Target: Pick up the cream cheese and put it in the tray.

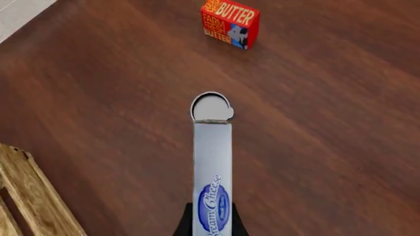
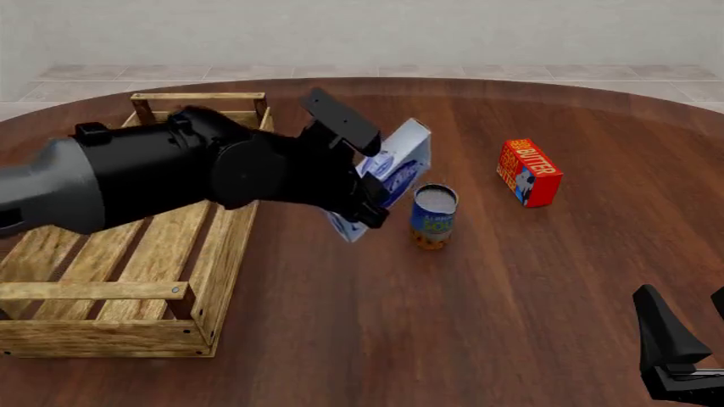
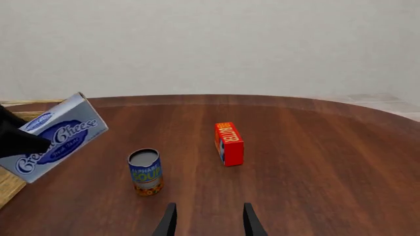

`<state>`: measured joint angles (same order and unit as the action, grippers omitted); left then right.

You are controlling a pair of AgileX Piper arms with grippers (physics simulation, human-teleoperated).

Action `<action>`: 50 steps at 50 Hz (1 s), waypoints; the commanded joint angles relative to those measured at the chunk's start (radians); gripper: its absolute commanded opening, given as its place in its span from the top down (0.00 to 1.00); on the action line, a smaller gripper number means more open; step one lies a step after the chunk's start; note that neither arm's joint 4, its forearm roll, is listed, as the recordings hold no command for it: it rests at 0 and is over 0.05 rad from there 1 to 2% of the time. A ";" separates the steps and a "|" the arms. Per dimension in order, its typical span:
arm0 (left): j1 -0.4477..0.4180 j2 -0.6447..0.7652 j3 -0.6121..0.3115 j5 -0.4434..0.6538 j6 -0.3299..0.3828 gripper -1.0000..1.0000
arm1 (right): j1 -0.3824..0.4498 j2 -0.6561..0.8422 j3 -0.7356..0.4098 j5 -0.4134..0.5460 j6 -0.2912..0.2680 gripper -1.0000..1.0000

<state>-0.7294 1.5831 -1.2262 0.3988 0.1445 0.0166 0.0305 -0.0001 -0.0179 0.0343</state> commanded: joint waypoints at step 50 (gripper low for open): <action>0.467 -0.191 0.019 0.054 0.004 1.00 | -0.004 -0.001 0.000 0.001 0.003 0.00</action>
<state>-0.3436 1.4095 -1.2123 0.4518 0.1351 0.0128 0.0296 -0.0001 -0.0171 0.0364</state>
